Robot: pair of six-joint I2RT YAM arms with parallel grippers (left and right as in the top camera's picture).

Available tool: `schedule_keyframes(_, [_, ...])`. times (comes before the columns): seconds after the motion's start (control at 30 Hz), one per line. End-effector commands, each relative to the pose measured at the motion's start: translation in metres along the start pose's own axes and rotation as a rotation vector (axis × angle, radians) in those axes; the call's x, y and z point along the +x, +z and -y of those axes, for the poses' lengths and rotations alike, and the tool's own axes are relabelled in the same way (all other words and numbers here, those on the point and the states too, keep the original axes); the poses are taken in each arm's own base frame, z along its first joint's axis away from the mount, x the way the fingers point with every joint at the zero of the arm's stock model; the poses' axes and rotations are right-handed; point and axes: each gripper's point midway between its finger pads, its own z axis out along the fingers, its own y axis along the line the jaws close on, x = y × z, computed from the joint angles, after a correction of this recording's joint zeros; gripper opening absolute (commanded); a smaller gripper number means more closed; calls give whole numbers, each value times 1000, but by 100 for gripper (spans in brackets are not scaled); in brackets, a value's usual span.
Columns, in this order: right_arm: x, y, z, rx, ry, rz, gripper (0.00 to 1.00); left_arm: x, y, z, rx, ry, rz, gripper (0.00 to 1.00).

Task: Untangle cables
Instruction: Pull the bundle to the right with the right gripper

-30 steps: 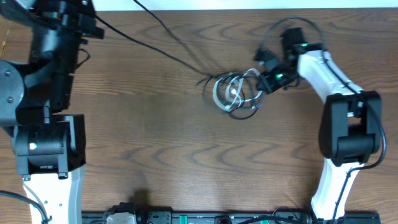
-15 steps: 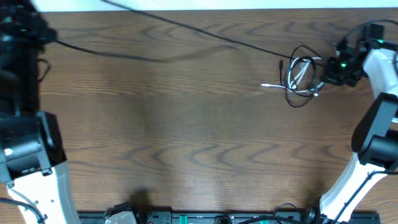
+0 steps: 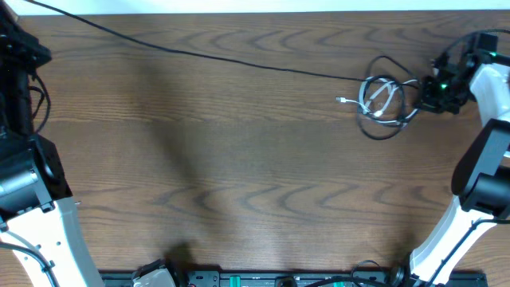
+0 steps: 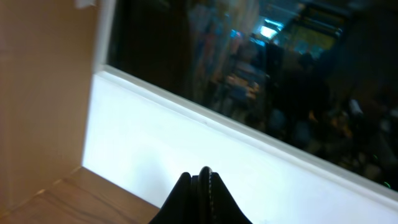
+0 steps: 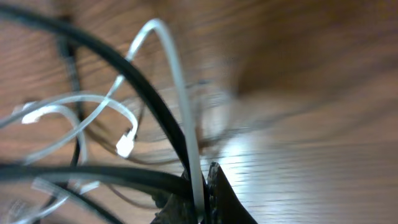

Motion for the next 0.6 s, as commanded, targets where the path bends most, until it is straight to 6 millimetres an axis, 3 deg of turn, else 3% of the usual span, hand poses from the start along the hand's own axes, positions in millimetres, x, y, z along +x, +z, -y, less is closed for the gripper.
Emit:
schedule_keyframes(0.0, [5,4,-41,-93,-129,-23,1,-6,-6,23,98,23,4,8])
schedule_keyframes(0.13, [18,12,-74,-125,-228,-67,1,-8,-9,38,137,24,13,7])
schedule_keyframes(0.33, [32,19,-109,-151,-296,-108,4,-21,-12,46,166,35,68,7])
schedule_keyframes(0.47, [41,23,-115,-123,-319,-139,7,-24,-13,47,170,18,77,7])
schedule_keyframes(0.57, [41,23,-112,-102,-312,-140,16,-26,-16,51,188,21,81,7])
